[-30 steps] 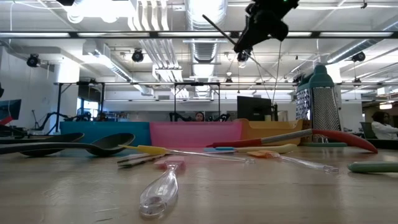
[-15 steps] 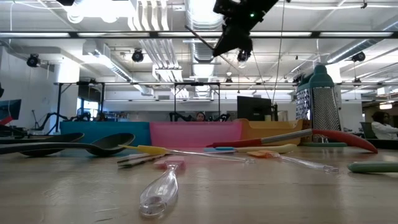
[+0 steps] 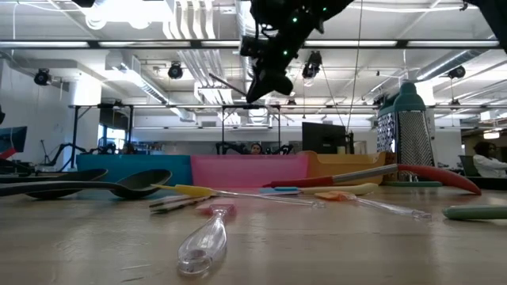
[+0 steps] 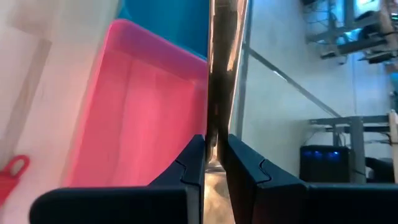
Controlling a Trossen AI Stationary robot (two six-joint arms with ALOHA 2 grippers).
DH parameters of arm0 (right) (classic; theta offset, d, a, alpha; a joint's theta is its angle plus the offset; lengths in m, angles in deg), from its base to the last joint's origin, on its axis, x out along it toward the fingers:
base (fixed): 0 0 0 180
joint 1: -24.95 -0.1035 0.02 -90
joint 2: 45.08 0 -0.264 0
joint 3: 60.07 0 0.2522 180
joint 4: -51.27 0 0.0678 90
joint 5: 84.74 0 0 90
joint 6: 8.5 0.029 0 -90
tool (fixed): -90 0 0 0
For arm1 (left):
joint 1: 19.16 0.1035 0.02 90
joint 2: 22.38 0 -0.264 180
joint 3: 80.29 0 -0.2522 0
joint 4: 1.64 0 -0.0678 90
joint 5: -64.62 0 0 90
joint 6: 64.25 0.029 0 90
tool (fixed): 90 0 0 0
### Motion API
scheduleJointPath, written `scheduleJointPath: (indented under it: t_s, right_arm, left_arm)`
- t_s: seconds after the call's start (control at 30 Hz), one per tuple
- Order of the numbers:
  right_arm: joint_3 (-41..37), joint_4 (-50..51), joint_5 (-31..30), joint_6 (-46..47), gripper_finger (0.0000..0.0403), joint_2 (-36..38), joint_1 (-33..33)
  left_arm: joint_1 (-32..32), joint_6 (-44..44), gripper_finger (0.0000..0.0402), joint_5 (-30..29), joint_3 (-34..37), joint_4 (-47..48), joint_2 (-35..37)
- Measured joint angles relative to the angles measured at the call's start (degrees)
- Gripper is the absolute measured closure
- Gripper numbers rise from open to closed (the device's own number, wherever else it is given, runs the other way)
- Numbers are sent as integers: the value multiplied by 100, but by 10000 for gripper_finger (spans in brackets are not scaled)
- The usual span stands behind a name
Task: Pick & Place Kitchen Items
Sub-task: Put the gold knife into the pink bin
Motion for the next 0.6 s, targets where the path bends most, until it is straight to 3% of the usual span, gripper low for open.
scheduleJointPath:
  t_s: [0.33,0.6]
  right_arm:
    - [1133,944,636,-158,374,-970,339]
    - [1858,1500,700,-428,374,-1734,516]
  left_arm:
    - [-2,0,353,2,0,0,0]
    - [0,-1,353,0,0,0,0]
